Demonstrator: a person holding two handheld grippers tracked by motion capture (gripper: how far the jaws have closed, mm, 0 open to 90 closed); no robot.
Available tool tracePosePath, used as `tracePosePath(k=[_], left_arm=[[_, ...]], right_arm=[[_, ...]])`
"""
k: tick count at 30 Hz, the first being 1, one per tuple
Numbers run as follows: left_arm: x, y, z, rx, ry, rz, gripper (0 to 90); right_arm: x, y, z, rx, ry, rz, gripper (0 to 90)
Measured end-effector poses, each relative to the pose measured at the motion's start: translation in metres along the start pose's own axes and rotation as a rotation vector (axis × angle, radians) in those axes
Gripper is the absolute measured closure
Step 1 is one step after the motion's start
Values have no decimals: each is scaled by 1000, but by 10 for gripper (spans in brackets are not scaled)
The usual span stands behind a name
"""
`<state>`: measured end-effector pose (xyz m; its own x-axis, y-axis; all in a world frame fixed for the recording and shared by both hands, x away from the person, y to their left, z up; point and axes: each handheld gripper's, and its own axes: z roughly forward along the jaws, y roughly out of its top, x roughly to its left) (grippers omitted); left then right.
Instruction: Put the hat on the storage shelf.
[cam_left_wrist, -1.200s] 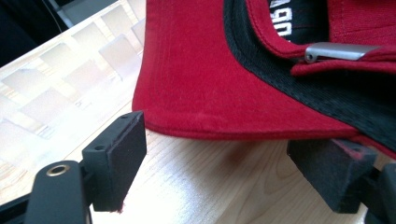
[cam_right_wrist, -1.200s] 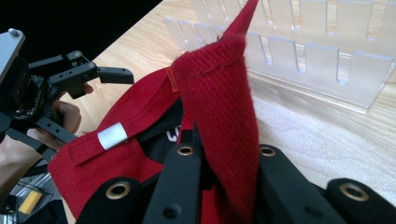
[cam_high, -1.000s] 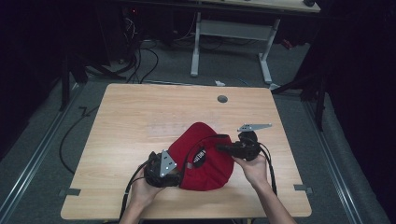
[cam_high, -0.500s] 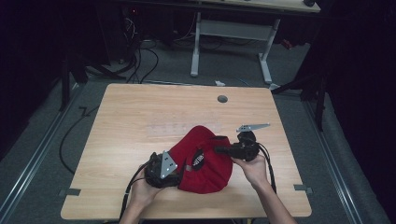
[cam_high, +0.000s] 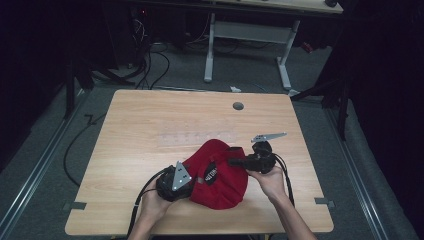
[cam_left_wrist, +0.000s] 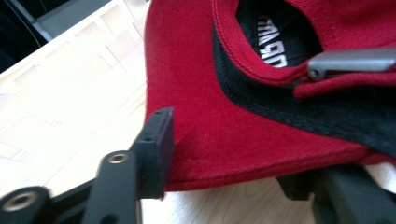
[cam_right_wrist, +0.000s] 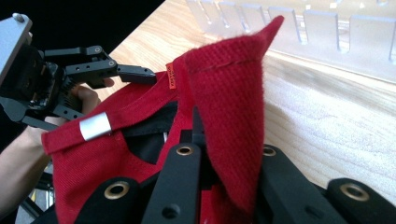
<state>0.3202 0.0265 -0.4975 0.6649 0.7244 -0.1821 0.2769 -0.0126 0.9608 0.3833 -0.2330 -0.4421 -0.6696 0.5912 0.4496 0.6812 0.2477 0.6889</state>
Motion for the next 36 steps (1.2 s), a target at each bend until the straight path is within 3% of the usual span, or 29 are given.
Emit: tracePosePath(k=[6, 8, 13, 17, 27, 33, 36], left_arm=[[0, 7, -7, 0, -10, -1, 561], [0, 9, -8, 8, -15, 12, 586], [0, 15, -14, 17, -50, -9, 659], [-3, 17, -17, 31, -71, 1, 716], [-9, 20, -23, 64, -104, 29, 840], [-11, 22, -25, 77, -111, 34, 849], [-9, 23, -29, 79, -113, 23, 850]], right_arm=[[0, 1, -2, -13, 44, 6, 856], [0, 1, -2, -16, 44, 7, 854], [0, 1, -3, -45, 42, 2, 836], [0, 1, -2, -62, 16, -14, 814], [-5, 2, -3, -116, -12, 14, 705], [-9, 3, -10, -170, -45, 27, 602], [-11, 3, -19, -224, -62, 42, 553]])
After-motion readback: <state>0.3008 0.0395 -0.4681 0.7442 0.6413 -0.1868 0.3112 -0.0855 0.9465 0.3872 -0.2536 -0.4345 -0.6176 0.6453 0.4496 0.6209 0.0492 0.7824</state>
